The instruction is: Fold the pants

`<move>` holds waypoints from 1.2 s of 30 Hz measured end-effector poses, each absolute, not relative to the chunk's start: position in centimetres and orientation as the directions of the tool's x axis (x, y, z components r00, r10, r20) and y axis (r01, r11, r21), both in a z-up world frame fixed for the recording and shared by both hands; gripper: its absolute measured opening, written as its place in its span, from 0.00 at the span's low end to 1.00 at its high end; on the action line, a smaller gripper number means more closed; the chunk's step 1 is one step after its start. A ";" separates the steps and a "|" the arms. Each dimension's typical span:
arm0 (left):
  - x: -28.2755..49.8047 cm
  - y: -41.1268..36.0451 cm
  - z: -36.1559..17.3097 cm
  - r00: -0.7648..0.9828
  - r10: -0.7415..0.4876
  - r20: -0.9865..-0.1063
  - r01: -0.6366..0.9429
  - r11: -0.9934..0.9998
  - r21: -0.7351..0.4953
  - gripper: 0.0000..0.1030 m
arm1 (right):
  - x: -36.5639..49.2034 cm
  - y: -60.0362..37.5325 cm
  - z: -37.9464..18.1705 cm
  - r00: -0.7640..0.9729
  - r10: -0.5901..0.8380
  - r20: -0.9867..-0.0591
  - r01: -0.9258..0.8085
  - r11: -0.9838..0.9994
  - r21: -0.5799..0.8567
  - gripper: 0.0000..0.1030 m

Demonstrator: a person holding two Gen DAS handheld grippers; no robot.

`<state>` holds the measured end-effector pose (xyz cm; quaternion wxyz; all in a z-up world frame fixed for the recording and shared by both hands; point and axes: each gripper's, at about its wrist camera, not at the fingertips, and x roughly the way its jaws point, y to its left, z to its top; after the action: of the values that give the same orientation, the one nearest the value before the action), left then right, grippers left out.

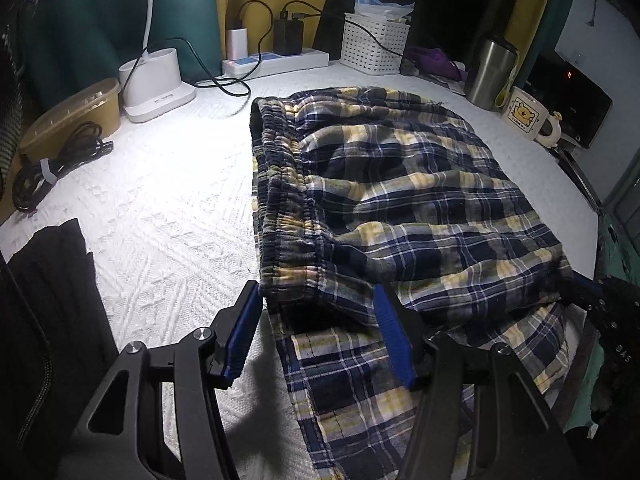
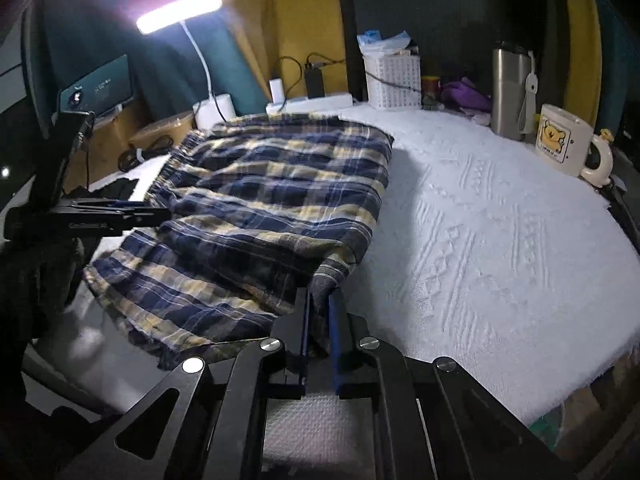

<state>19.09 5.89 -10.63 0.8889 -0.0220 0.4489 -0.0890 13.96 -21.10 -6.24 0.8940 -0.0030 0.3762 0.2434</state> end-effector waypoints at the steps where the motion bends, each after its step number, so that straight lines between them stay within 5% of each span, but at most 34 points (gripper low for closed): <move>1: 19.1 5.9 -10.6 0.583 -0.177 -0.793 0.137 0.983 -0.119 0.56 | 13.6 -21.1 -6.0 0.604 0.436 -0.667 -0.439 0.881 0.179 0.08; 21: 20.0 6.6 -9.6 0.610 -0.172 -0.774 0.178 0.981 -0.078 0.57 | 11.3 -21.9 -7.5 0.584 0.412 -0.699 -0.381 0.900 0.212 0.09; 23: 20.2 6.7 -8.7 0.635 -0.180 -0.751 0.202 0.977 -0.064 0.58 | 11.6 -22.2 -7.3 0.606 0.389 -0.694 -0.367 0.911 0.190 0.24; 26: 20.8 6.9 -8.0 0.652 -0.191 -0.734 0.221 0.974 -0.056 0.64 | 12.4 -23.1 -7.2 0.640 0.350 -0.684 -0.322 0.931 0.174 0.81; 36: 24.3 6.5 -8.4 0.635 -0.208 -0.744 0.269 0.962 -0.039 0.65 | 16.6 -25.0 -5.4 0.679 0.304 -0.668 -0.272 0.950 0.156 0.83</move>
<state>24.26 6.46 -8.40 0.9034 0.0377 0.4061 -0.1322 16.60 -25.02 -5.38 0.9160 0.0222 0.3684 0.1571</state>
